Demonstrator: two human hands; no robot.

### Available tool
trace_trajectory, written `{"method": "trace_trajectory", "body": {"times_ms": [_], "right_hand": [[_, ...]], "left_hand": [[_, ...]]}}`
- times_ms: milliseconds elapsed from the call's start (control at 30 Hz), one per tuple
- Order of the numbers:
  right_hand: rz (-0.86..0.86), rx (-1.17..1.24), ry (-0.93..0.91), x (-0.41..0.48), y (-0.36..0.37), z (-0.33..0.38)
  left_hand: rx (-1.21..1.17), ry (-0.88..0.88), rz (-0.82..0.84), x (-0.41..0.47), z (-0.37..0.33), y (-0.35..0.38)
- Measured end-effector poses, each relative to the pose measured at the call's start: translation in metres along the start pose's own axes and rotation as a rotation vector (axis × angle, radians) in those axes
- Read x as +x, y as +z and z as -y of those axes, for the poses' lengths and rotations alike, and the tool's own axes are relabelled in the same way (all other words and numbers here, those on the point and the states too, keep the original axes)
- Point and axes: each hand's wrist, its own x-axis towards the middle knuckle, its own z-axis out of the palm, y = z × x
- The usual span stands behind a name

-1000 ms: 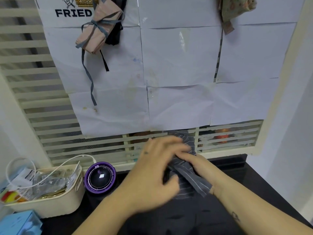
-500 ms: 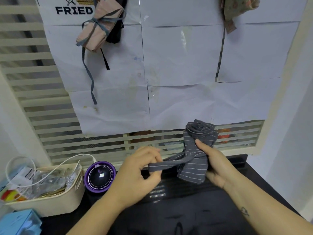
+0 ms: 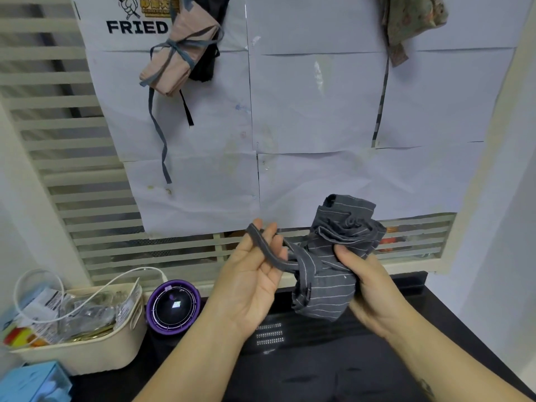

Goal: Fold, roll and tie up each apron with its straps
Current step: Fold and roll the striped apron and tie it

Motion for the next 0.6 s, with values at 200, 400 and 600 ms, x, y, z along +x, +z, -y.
{"method": "trace_trajectory", "body": {"times_ms": [200,400,600], "right_hand": [[0.053,-0.353,-0.112,-0.004,0.004,0.016],[0.194,-0.725,-0.007,-0.008,0.006,0.045],[0.262,-1.019,-0.009,-0.007,0.013,0.055]], "left_hand": [[0.430,0.057,0.241,0.010,0.003,-0.001],[1.003,0.182,0.583,0.002,-0.002,-0.004],[1.007,0.379,0.408,-0.003,0.000,0.006]]}}
